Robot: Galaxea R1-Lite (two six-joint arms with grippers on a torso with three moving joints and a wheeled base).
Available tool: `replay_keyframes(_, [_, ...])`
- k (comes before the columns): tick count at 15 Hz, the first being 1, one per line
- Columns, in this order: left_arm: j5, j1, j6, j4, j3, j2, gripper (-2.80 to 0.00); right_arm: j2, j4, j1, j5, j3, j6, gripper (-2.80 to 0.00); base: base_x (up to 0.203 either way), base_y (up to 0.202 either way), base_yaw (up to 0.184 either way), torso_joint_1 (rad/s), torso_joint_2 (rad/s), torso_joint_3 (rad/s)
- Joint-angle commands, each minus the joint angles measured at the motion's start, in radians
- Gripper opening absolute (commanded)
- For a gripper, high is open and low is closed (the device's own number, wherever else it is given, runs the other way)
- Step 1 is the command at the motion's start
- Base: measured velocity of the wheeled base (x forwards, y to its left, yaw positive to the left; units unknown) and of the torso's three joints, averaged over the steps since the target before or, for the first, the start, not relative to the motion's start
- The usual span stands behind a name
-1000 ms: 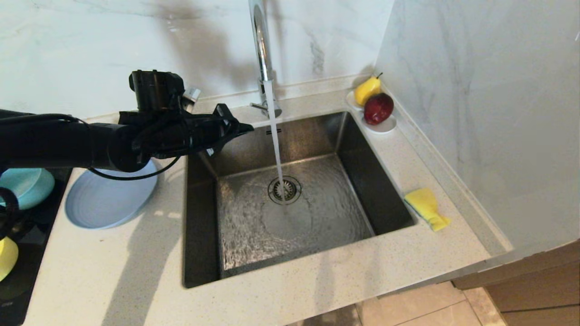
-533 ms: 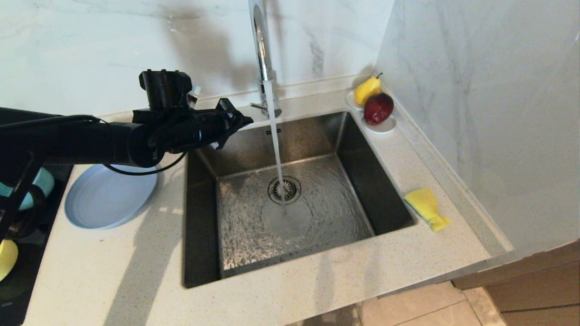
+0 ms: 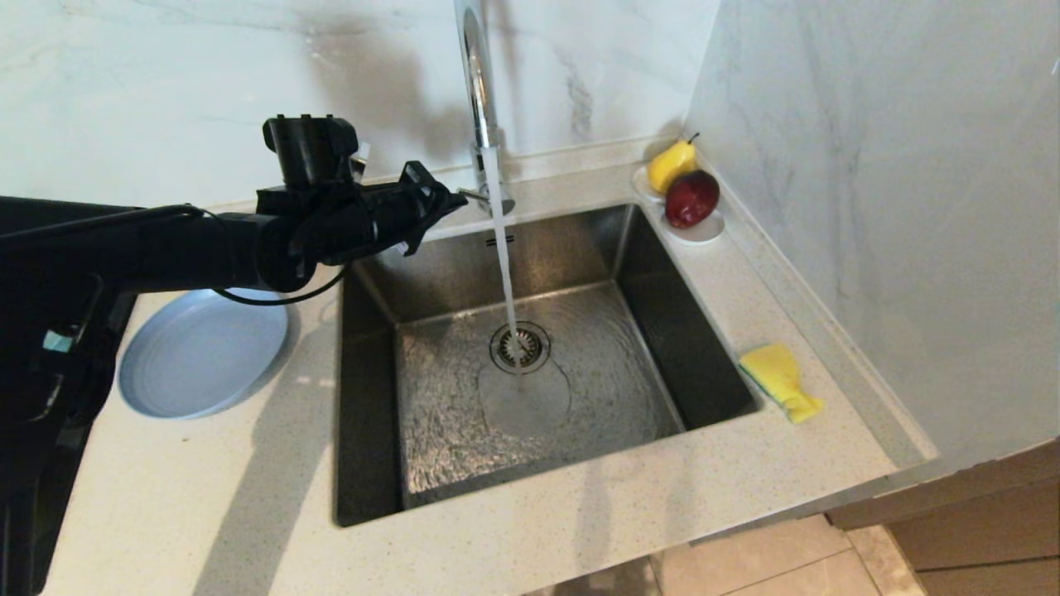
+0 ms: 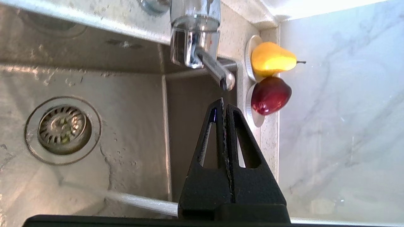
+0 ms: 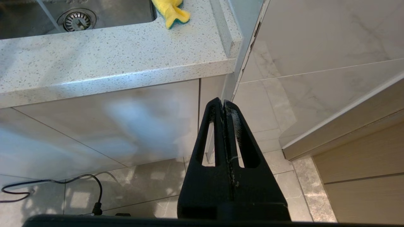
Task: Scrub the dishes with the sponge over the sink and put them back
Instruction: Turn off the faucet
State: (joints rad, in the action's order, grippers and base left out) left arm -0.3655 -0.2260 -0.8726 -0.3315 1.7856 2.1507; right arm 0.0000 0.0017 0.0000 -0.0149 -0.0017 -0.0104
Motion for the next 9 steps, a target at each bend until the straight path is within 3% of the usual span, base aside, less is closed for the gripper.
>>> replay_keyframes(1, [0.008,-0.001,-0.006,-0.002,0.045,0.041,-2.8,0.002,0.0,0.0,0.0,0.0,0.0,-2.8,0.0,0.0,0.0,0.0,0.0,0.0])
replay_keyframes(6, [0.034,-0.001,-0.005,-0.004,0.096,0.087,-2.8,0.002,0.0,0.0,0.0,0.0,0.0,-2.8,0.0,0.0,0.0,0.0,0.0,0.0])
replay_keyframes(9, [0.039,-0.001,-0.006,-0.073,0.096,0.096,-2.8,0.002,0.0,0.0,0.0,0.0,0.0,-2.8,0.0,0.0,0.0,0.0,0.0,0.0])
